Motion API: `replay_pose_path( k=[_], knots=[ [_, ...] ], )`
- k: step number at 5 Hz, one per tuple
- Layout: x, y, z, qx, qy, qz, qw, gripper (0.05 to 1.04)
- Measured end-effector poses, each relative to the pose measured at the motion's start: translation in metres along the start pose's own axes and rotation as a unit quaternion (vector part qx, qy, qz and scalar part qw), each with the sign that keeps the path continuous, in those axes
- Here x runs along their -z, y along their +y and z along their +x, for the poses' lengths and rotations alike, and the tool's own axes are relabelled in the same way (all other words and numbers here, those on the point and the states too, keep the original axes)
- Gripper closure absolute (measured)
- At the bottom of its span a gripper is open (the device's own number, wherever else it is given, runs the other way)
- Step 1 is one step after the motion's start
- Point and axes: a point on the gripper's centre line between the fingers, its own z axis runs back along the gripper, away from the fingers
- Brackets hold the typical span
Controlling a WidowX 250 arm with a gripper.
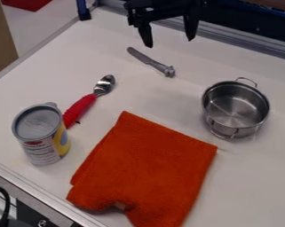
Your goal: Move the red spoon into the stainless steel pot
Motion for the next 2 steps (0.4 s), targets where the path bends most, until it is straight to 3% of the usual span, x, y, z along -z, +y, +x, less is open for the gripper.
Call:
replay_pose_path(
  k=[1, 2],
  knots=[
    [0.010, 0.004, -0.004, 0.000, 0.013, 0.012, 0.9998, 0.087],
    [0.016, 0.015, -0.004, 0.028, 0.003, 0.050, 0.9983, 0.087]
  ],
)
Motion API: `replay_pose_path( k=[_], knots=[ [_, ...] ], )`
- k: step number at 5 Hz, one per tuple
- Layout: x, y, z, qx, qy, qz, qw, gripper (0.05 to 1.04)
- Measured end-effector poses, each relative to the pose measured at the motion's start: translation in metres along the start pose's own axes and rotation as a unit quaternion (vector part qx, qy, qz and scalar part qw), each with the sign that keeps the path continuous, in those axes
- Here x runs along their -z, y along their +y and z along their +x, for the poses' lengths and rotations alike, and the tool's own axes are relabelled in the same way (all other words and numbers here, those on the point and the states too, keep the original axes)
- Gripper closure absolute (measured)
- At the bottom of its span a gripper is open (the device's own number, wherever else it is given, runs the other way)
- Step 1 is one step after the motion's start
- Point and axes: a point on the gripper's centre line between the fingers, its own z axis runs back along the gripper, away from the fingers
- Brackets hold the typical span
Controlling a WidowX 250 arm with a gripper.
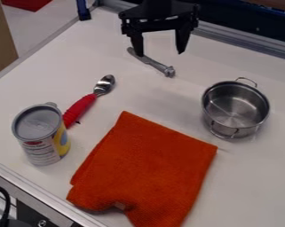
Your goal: Move the red spoon into the stainless steel pot
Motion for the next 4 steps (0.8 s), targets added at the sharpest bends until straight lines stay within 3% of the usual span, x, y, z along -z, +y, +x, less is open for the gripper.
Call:
replay_pose_path(
  k=[1, 2, 3, 4],
  knots=[
    [0.003, 0.021, 0.013, 0.056, -0.001, -0.001, 0.9985, 0.087],
    [0.015, 0.052, 0.020, 0.125, 0.021, 0.014, 0.9919, 0.087],
    [0.030, 0.082, 0.007, 0.177, 0.053, 0.011, 0.9827, 0.087],
    [0.034, 0.097, 0.004, 0.203, 0.066, 0.003, 0.9769, 0.087]
  ],
)
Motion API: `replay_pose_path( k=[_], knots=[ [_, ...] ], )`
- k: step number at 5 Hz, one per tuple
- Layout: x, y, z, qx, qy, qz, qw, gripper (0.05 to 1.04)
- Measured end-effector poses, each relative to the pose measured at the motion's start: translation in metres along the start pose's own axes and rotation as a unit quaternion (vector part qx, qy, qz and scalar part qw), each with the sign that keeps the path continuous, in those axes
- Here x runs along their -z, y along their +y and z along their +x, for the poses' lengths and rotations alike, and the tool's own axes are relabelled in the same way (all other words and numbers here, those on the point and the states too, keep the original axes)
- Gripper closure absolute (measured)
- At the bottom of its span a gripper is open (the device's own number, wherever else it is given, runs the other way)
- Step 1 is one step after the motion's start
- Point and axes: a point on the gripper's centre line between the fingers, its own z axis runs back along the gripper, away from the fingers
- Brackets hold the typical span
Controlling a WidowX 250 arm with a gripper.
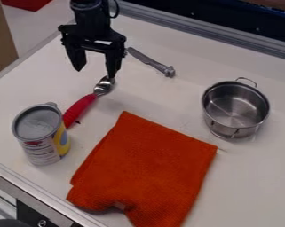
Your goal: Move the red spoon into the stainless steel pot
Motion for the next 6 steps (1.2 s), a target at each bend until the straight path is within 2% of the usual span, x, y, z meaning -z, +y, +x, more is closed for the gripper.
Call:
replay_pose_path(
  k=[1, 2, 3, 4, 6],
  knots=[
    [0.008, 0.005, -0.005, 0.003, -0.008, 0.001, 1.0000, 0.087],
    [0.018, 0.015, -0.014, 0.025, -0.007, 0.016, 0.9995, 0.087],
    [0.024, 0.018, -0.019, 0.045, -0.007, 0.017, 0.9988, 0.087],
    [0.030, 0.016, -0.025, 0.042, -0.005, 0.028, 0.9987, 0.087],
    [0.052, 0.007, -0.030, 0.043, -0.011, 0.028, 0.9986, 0.087]
  ],
)
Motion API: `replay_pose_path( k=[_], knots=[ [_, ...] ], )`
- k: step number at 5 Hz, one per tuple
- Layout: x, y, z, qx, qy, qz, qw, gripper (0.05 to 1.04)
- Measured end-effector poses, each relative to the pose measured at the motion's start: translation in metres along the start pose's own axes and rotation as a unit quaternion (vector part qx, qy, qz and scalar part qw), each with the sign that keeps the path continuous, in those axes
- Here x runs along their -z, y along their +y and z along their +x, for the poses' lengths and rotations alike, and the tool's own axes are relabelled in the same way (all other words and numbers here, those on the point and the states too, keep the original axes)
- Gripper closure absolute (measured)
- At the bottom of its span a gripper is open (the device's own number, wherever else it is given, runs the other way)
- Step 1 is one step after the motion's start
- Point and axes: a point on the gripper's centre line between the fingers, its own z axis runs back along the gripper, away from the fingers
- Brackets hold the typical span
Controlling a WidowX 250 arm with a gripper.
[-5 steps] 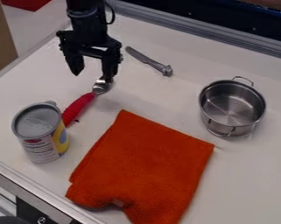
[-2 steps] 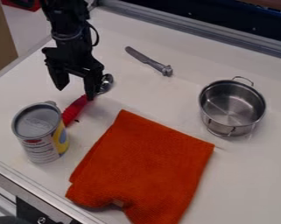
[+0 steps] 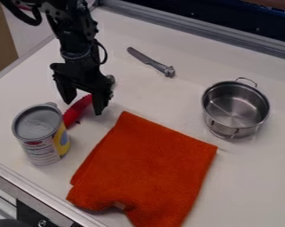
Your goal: Move the red spoon into the stainless steel pot
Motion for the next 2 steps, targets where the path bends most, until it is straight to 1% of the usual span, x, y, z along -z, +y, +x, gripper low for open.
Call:
replay_pose_path(
  k=[1, 2],
  knots=[
    [0.0070, -0.0027, 0.0029, 0.017, 0.019, -0.005, 0.9997, 0.137],
    [0.0097, -0.0030, 0.0084, 0.019, 0.034, -0.022, 0.9990, 0.407]
  ],
)
